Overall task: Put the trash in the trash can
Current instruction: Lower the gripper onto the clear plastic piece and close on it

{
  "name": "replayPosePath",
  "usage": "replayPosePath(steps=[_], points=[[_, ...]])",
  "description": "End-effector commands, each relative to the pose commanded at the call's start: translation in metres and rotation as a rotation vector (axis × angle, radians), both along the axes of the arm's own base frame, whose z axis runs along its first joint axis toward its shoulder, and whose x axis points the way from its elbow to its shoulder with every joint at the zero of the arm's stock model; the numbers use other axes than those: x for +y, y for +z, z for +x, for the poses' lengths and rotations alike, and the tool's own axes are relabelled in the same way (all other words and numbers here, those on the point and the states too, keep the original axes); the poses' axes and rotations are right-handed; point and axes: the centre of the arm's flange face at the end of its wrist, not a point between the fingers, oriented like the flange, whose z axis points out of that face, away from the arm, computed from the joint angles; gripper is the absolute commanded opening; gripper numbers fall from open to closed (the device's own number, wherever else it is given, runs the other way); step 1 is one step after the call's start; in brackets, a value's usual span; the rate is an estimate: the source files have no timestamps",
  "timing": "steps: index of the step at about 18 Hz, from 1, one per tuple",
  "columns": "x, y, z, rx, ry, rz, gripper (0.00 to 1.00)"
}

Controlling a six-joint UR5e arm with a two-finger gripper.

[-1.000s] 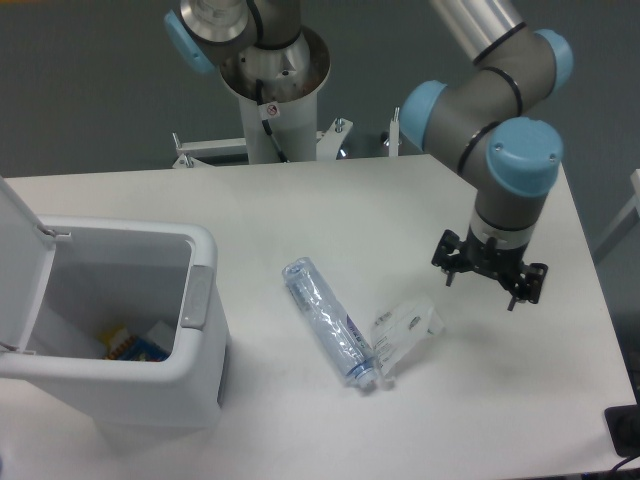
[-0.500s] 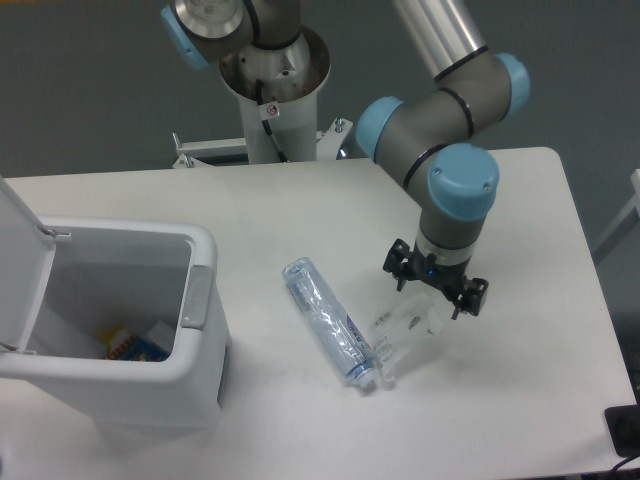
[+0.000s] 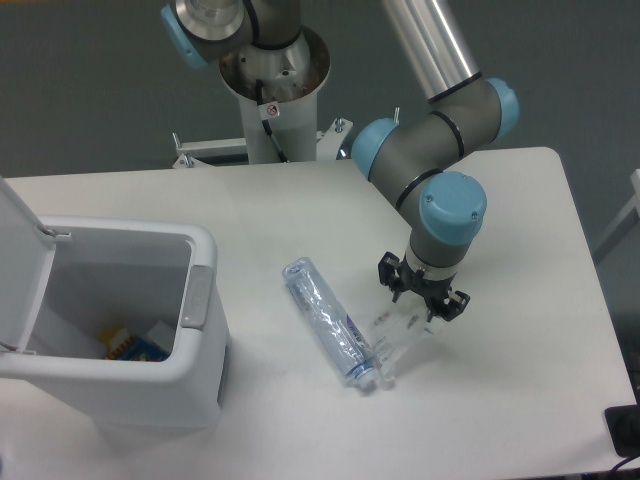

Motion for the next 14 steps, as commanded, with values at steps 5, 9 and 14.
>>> replayPosePath(steps=[5,9,14], points=[[-0.001,0.026,-0.013,0.034,0.015,0.021,0.00],[-0.002,0.051,-0.027,0.024,0.044,0.053,0.00],[0.014,0.084,-0.031,-0.045,0.185,0.217,0.00]])
